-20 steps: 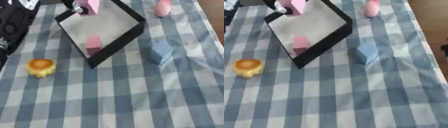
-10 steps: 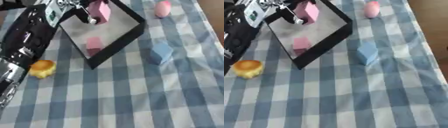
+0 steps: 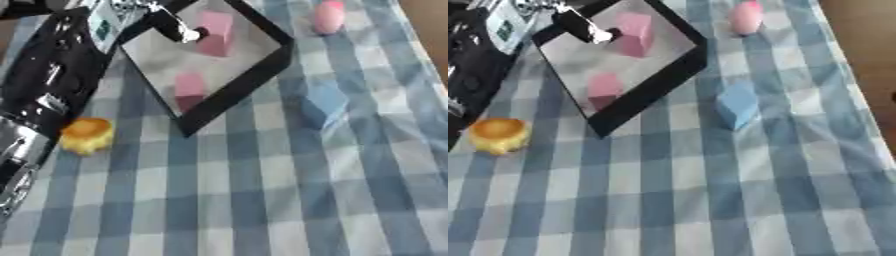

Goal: Pick up objects on the table and place them in the box.

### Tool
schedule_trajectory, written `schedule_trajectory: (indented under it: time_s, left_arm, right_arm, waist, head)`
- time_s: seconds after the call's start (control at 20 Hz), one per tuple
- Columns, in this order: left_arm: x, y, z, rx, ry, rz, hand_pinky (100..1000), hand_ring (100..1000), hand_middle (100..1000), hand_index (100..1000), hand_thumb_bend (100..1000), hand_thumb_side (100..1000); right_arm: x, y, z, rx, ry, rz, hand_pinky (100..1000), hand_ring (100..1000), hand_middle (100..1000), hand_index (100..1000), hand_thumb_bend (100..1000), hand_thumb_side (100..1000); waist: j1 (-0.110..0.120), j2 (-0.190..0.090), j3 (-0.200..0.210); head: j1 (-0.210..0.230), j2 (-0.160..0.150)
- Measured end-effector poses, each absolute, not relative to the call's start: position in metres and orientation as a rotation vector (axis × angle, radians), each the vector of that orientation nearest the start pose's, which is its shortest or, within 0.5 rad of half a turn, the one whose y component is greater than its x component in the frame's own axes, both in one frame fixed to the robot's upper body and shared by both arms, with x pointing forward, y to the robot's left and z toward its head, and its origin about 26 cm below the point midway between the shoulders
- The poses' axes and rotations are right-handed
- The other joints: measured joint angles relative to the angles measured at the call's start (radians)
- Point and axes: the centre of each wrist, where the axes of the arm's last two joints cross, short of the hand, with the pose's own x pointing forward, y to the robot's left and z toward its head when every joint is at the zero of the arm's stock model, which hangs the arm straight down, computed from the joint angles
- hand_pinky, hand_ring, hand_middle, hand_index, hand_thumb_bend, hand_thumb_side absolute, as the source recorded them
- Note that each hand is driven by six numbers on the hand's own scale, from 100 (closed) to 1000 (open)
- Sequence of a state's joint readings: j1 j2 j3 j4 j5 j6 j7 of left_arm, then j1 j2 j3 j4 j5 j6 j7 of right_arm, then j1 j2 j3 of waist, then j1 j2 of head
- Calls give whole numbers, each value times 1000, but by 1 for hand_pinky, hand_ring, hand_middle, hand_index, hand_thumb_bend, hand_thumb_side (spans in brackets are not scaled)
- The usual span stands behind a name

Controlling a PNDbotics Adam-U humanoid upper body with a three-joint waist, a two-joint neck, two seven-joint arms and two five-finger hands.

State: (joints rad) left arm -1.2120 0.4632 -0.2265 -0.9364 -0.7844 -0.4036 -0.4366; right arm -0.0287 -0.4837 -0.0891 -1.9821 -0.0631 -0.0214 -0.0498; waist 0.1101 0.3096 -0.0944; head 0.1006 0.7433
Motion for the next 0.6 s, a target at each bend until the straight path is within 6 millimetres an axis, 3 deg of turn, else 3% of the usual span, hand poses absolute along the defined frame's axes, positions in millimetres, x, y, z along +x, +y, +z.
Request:
schedule_trajectory:
  time_s: [0.3,0.6]
  left_arm:
    - [441,263,351,851,-1786,-1786,849,837,787,881,194,365]
    - [380,282,346,752,-1783,-1771,849,833,781,875,191,451]
  right_arm:
    - [259,-336,143,-407,-1995,338,838,778,640,798,100,585]
    - [258,-338,141,-428,-1989,339,837,778,640,798,100,585]
  waist:
    - [11,0,34]
    - [11,-1,50]
  head:
    - [-48,15]
    - [-69,19]
